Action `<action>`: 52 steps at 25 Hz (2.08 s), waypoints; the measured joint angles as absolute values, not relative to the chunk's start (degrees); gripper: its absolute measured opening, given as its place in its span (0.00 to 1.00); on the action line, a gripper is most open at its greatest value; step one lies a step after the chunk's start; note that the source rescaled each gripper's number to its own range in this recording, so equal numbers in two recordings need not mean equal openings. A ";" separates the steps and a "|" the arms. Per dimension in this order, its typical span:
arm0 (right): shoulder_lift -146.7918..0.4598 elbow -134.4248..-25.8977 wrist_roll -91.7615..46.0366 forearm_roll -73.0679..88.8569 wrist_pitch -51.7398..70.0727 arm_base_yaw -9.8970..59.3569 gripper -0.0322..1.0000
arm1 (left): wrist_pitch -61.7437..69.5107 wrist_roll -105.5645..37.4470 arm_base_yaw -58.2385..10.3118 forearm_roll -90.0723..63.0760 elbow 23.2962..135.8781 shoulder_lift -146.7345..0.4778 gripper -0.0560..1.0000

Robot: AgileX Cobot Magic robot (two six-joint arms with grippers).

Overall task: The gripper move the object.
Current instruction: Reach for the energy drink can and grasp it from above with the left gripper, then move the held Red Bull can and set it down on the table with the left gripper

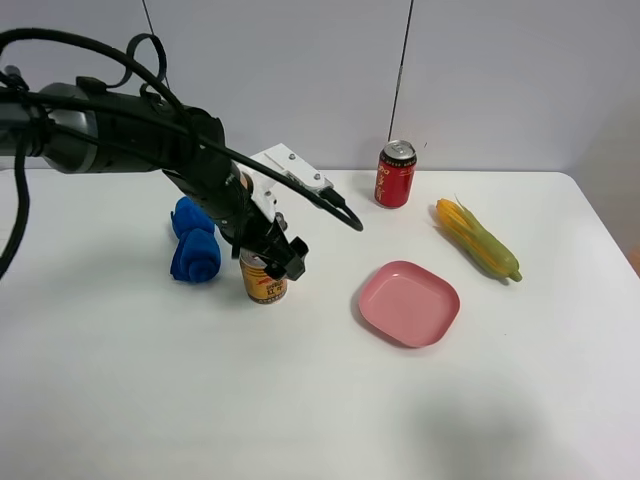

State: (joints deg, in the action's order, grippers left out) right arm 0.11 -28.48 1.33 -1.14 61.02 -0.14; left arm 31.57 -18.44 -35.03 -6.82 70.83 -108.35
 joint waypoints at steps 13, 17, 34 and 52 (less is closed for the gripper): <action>0.11 -28.48 1.33 -1.14 61.02 -0.14 1.00 | 29.84 -18.44 -31.78 -5.65 70.83 -112.21 1.00; 0.11 -28.48 1.33 -1.14 61.02 -0.14 1.00 | 28.61 -18.44 -31.58 -5.64 70.83 -113.98 1.00; 0.11 -28.48 1.33 -1.14 61.02 -0.14 1.00 | 29.37 -16.01 -31.51 -5.85 70.78 -114.07 0.10; 0.11 -28.48 1.33 -1.14 61.02 -0.14 1.00 | 43.41 14.63 -3.23 5.62 70.83 -92.13 0.10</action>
